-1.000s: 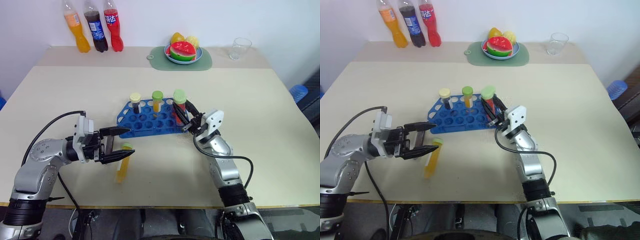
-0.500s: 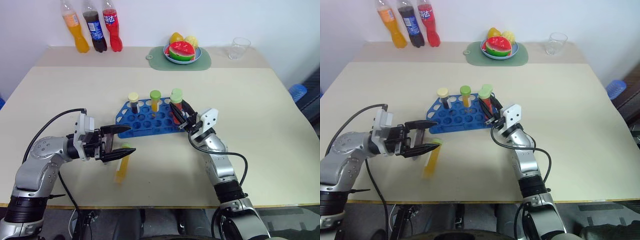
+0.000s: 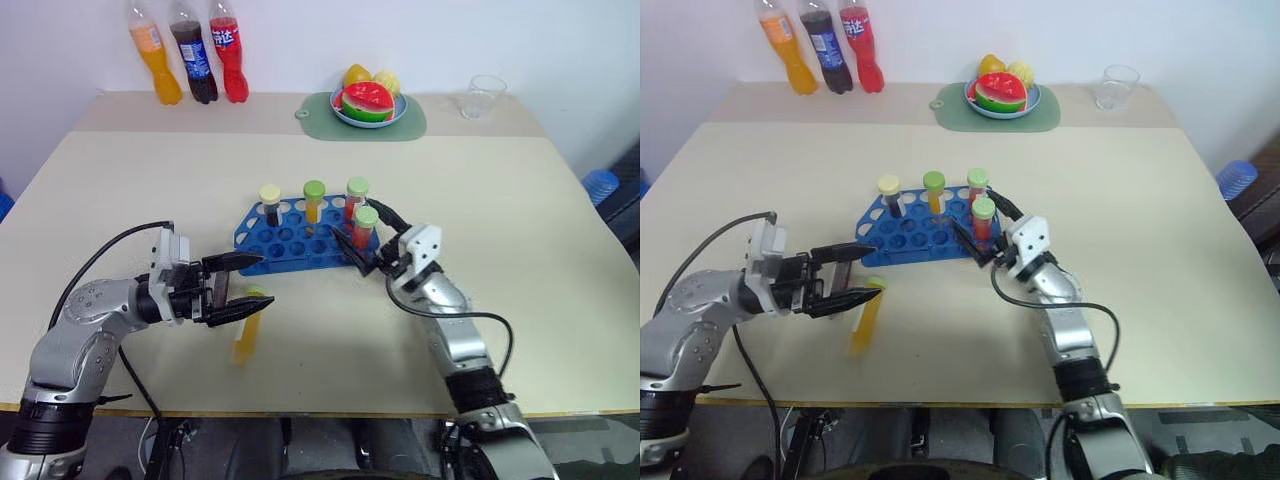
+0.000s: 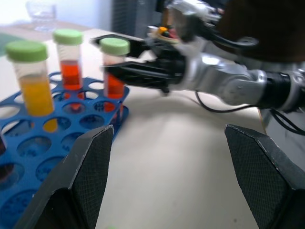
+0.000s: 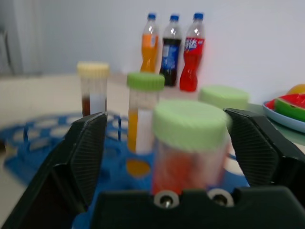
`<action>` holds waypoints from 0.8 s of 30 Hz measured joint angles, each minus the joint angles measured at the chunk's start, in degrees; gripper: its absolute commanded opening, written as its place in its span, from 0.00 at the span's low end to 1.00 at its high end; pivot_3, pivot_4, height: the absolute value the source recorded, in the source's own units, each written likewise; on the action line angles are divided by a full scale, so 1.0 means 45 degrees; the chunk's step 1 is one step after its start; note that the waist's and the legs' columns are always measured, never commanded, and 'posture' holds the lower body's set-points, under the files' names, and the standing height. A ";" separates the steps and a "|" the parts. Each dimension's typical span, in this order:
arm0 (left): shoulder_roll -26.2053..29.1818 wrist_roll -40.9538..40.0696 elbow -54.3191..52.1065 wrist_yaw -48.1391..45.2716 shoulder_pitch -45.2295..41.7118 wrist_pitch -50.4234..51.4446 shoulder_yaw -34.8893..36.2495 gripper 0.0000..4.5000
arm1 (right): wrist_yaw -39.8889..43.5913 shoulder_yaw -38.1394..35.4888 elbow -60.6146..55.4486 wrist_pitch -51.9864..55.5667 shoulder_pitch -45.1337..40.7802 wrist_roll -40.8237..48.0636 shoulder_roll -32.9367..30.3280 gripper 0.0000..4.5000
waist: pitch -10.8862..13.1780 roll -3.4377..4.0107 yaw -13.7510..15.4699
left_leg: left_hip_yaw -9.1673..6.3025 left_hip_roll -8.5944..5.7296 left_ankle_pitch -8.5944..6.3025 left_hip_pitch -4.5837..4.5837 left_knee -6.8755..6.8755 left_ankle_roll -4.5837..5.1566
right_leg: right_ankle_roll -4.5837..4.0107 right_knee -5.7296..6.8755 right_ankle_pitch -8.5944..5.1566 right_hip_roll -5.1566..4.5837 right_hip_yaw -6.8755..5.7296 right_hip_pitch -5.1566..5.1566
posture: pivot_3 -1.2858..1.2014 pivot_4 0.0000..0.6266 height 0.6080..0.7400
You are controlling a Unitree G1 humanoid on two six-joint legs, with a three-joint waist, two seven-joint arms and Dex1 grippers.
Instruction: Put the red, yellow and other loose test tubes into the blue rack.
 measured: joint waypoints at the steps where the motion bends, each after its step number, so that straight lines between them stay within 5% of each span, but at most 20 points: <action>1: -0.0102 -0.0229 -0.0360 0.0538 0.0138 0.0421 0.0185 0.86 | 0.0181 -0.0062 -0.0709 0.0465 0.0444 0.0117 -0.0491 0.97 | 0.0000 0.0000 -0.0004 | -0.0003 0.0001 0.0000 0.0002 -0.0001 0.0000 | 0.0000 0.0002 0.0000 0.0003 0.0000 0.0000 | 0.52 0.24 1.00; 8: -0.0085 -0.2387 -0.2528 0.5157 0.0272 0.4115 0.1045 0.86 | 0.1206 -0.0886 -0.4294 0.3178 0.3137 0.1261 -0.3064 0.97 | 0.0004 -0.0007 0.0017 | -0.0016 0.0006 0.0000 0.0013 0.0003 0.0000 | 0.0001 0.0006 -0.0001 0.0014 -0.0001 0.0011 | 0.52 0.24 1.00; 13: 0.1896 -0.7116 -0.2457 1.1165 -0.1824 0.8975 0.1507 0.86 | 0.1743 -0.1969 -0.5792 0.4479 0.4101 0.2247 -0.4272 0.97 | 0.0023 -0.0045 0.0031 | -0.0060 0.0002 0.0000 0.0024 0.0017 0.0000 | 0.0005 0.0004 -0.0003 0.0015 0.0000 0.0030 | 0.52 0.24 1.00; 19: 0.4839 -1.4901 -0.0060 1.7358 -0.4599 0.9918 -0.2159 0.86 | 0.2159 -0.2439 -0.6184 0.5084 0.4299 0.2690 -0.4872 0.97 | 0.0041 -0.0060 0.0036 | -0.0062 -0.0006 0.0000 0.0021 0.0010 0.0000 | 0.0007 0.0001 -0.0003 -0.0002 0.0008 0.0027 | 0.52 0.24 1.00; 24: 0.4709 -1.5680 0.1498 1.8159 -0.6079 1.0534 -0.3816 0.86 | 0.2957 -0.2672 -0.7169 0.5649 0.5082 0.3375 -0.5541 0.97 | 0.0043 -0.0061 0.0098 | -0.0025 -0.0018 0.0001 0.0018 0.0010 -0.0002 | 0.0003 -0.0004 -0.0006 0.0014 0.0000 0.0027 | 0.52 0.24 1.00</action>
